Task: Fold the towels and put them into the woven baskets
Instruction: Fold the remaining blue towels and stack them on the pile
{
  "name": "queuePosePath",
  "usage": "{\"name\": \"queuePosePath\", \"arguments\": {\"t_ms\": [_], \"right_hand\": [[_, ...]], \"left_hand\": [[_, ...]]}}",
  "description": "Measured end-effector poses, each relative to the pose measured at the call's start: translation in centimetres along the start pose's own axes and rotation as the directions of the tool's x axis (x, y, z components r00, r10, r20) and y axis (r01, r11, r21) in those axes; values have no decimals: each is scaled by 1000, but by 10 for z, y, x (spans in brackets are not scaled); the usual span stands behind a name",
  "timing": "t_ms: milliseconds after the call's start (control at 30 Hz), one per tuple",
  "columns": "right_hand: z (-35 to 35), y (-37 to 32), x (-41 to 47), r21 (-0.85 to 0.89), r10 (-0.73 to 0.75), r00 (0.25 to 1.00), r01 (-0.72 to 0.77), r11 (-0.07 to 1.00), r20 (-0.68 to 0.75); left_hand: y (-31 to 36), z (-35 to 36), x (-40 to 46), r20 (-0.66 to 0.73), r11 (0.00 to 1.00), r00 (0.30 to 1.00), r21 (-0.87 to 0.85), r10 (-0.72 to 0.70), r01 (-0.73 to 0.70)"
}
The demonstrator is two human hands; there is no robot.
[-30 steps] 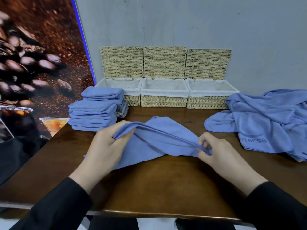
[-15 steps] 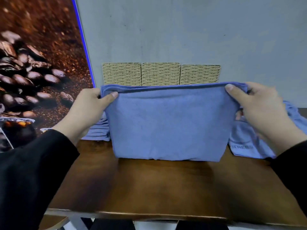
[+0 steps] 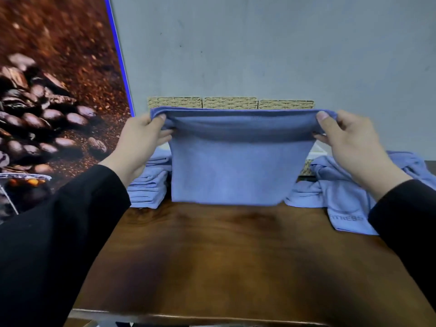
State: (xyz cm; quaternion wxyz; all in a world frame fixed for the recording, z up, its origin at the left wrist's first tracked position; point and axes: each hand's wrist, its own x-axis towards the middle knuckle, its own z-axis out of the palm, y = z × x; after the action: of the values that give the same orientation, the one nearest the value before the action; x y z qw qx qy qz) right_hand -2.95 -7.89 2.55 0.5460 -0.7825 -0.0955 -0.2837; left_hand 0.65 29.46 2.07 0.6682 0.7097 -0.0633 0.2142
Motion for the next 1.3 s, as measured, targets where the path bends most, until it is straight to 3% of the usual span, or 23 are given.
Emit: {"name": "queuePosePath", "arguments": {"t_ms": [67,133,167,233,300,367,433,500,567,733,867,900,1000,1100,1200,1300], "right_hand": [[-3,0,-8,-65,-67,998,67,996,-2],[-8,9,-27,-249,-83,996,83,965,7],[-9,17,-42,-302,-75,997,81,950,31],[-9,39,-78,-298,12,990,31,954,140],[-7,71,-116,-316,133,927,-17,948,351],[-6,104,-143,-390,176,817,64,918,549],[-2,122,-154,-431,146,815,136,892,561],[7,119,-150,-408,97,879,117,906,468],[21,110,-139,-409,80,878,138,902,472],[42,116,-133,-495,205,707,232,837,677],[34,111,-136,-464,206,662,239,853,721],[34,106,-134,-444,189,669,233,865,719],[40,103,-113,-361,68,775,213,908,628],[47,123,-70,-423,44,834,233,876,550],[56,144,-19,-510,96,851,215,833,516],[64,164,26,-595,189,802,240,767,567]], "left_hand": [[-4,-4,-9,-7,998,999,-39,51,-51],[-17,-13,-29,0,997,997,0,80,-80],[-28,-19,-42,32,994,996,72,85,-87],[-56,-36,-72,223,921,973,362,65,-144],[-93,-57,-100,473,786,879,568,-68,-244],[-122,-77,-119,611,667,764,660,-209,-345],[-132,-83,-124,619,588,761,694,-194,-414],[-125,-67,-123,602,564,798,669,-28,-485],[-117,-32,-121,629,554,776,630,48,-544],[-116,31,-124,660,436,689,737,-300,-517],[-93,46,-123,614,206,744,790,-265,-578],[-89,52,-119,610,190,750,793,-256,-579],[-82,81,-99,601,321,765,790,-232,-523],[-97,121,-73,584,414,779,783,-230,-465],[-131,149,-58,570,431,787,787,-234,-442],[-164,154,-58,570,441,795,780,-206,-444]]}}
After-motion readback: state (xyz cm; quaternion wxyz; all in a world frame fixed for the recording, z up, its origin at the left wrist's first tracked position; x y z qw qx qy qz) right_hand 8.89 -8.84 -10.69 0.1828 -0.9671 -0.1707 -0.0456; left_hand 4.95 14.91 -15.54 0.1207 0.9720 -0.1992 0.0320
